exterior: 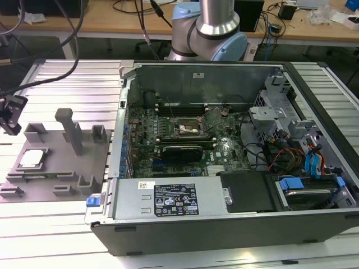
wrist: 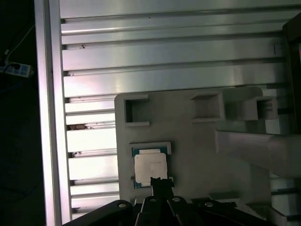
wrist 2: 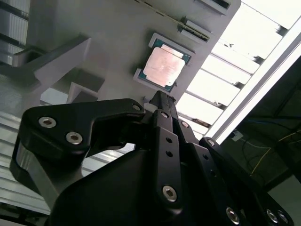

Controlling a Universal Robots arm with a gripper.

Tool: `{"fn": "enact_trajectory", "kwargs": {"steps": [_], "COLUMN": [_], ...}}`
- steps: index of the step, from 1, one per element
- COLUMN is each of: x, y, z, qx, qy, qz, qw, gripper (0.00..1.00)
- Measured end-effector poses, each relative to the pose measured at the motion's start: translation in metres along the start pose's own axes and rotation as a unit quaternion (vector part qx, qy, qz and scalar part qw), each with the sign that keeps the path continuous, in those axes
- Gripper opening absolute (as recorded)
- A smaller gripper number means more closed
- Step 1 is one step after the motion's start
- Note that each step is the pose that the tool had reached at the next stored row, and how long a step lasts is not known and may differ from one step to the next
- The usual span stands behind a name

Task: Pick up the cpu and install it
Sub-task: 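Pick up the cpu and move it towards the insertion slot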

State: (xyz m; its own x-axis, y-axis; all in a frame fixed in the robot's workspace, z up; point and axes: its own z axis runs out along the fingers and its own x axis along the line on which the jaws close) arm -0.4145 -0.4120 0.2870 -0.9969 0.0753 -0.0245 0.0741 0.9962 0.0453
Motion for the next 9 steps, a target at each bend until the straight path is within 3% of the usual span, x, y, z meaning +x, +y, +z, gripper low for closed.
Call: {"fn": "enact_trajectory", "kwargs": {"steps": [9], "x": [-0.0003], "y": [-0.01], "z": [0.0123], "qx": [0.0001], "qy": [0.0001], "qz": [0.0], "qw": [1.0], "gripper": [0.11]}}
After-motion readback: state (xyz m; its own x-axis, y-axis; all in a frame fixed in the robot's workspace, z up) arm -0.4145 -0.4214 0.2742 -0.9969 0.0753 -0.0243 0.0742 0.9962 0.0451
